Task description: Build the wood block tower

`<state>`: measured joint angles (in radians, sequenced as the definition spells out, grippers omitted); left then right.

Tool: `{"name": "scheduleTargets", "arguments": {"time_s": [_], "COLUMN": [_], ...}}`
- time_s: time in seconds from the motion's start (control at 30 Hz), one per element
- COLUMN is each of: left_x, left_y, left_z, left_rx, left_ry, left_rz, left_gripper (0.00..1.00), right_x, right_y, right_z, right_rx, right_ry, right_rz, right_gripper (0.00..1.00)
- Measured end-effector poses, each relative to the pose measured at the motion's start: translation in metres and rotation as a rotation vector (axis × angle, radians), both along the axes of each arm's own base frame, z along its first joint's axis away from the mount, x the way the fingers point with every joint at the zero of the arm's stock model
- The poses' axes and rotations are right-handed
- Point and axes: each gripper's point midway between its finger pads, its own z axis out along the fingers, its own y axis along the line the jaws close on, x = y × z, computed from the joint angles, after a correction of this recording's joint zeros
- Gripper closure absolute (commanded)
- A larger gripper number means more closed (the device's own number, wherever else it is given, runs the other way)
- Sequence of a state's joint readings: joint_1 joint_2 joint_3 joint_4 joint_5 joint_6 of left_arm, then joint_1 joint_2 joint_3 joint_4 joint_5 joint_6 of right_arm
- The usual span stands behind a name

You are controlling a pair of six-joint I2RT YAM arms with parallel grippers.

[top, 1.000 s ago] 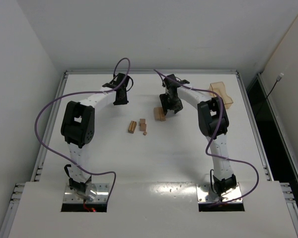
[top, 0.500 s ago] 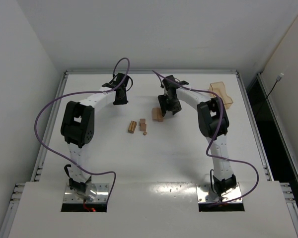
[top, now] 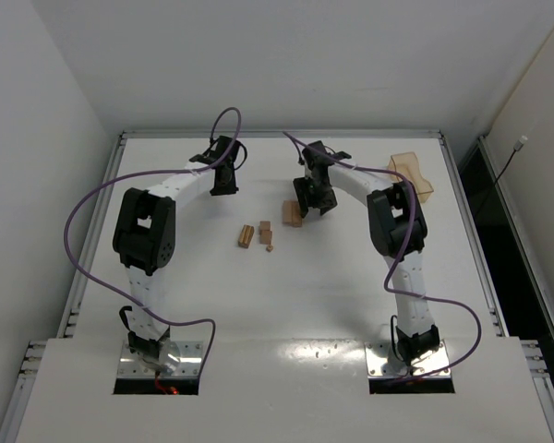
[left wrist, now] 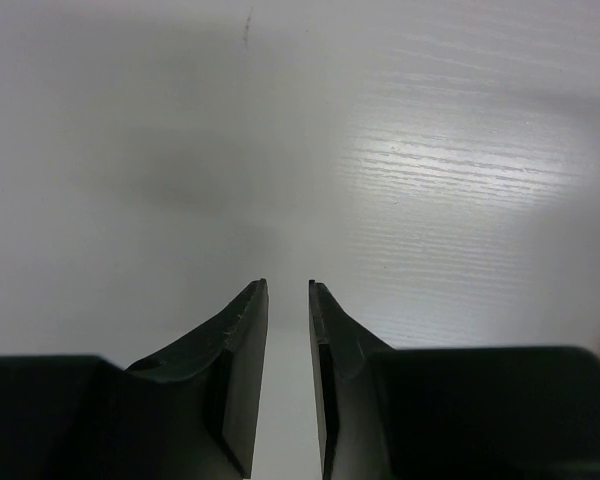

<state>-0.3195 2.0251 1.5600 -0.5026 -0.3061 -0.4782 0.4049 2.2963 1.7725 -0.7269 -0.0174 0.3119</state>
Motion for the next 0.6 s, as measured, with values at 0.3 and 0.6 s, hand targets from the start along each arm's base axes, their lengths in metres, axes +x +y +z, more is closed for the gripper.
{"name": "scheduleTargets", "arguments": {"time_s": [0.3,0.6], "left_x": [-0.005,-0.040], "left_y": [0.001,0.009], "left_z": [-0.001,0.007], "left_rx": [-0.001,-0.024], "left_ry": [0.001,-0.005], "left_rz": [-0.001,-0.013], "left_gripper": [0.80,0.66], "right_x": [-0.013,0.000], "right_y": [-0.020,-0.063], "right_z": [0.001,0.044], "right_rx": [-0.062,-0.121], "right_ry": [0.015,-0.082], "right_rz": [-0.031,-0.091], "right_gripper": [0.43,0.43]}}
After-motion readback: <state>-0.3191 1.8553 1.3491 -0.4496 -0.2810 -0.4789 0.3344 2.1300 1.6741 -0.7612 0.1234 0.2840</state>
